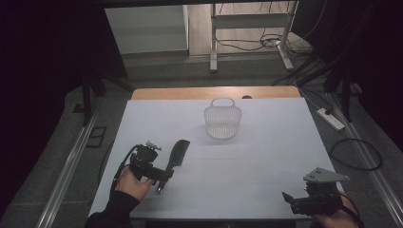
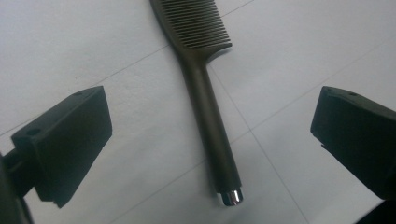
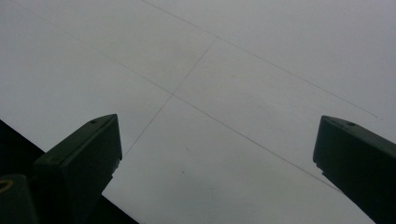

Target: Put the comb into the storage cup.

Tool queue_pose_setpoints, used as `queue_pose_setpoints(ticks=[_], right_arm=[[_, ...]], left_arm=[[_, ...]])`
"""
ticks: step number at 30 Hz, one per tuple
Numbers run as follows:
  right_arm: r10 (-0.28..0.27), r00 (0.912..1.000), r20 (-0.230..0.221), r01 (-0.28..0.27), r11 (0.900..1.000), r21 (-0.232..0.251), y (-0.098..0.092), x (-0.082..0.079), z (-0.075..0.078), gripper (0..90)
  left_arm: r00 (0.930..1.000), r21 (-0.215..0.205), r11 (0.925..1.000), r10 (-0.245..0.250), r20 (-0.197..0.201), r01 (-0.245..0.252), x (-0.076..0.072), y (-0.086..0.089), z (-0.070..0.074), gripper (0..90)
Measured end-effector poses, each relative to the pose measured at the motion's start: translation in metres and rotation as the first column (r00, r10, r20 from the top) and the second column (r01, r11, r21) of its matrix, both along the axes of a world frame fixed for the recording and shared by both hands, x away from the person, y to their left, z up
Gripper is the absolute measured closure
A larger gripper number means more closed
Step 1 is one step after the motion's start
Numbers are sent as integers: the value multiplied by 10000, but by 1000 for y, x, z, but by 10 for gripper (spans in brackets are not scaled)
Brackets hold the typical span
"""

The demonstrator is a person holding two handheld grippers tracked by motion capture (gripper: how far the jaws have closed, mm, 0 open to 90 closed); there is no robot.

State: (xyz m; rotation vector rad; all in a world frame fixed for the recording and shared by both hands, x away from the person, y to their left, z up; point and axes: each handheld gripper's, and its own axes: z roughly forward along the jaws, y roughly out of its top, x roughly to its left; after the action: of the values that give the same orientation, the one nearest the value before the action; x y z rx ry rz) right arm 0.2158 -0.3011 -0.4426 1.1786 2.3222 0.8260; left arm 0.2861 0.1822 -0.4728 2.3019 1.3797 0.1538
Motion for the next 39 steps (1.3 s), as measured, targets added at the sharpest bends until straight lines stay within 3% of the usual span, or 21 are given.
queue_pose_setpoints(ticks=[20, 26, 30, 37, 39], right_arm=[[56, 10000, 12, -56, 10000, -77, 1, 0, 0, 16], [77, 10000, 5, -77, 9999, -87, 1, 0, 0, 16], [106, 9999, 27, -105, 9999, -121, 1, 0, 0, 16], [119, 9999, 26, -119, 9998, -157, 1, 0, 0, 16], [123, 9999, 29, -122, 9998, -165, 1, 0, 0, 16]], left_arm=[[9936, 867, 9953, -345, -1073, 439, 12, -18, -42, 0], [9914, 1124, 9925, -342, -1267, 486, 12, -21, -48, 0], [9920, 1572, 9860, -376, -1201, 564, 12, -26, -51, 0], [9910, 1640, 9854, -241, -1313, 457, 12, -28, -50, 4], [9904, 1666, 9849, -250, -1357, 477, 12, -28, -48, 43]])
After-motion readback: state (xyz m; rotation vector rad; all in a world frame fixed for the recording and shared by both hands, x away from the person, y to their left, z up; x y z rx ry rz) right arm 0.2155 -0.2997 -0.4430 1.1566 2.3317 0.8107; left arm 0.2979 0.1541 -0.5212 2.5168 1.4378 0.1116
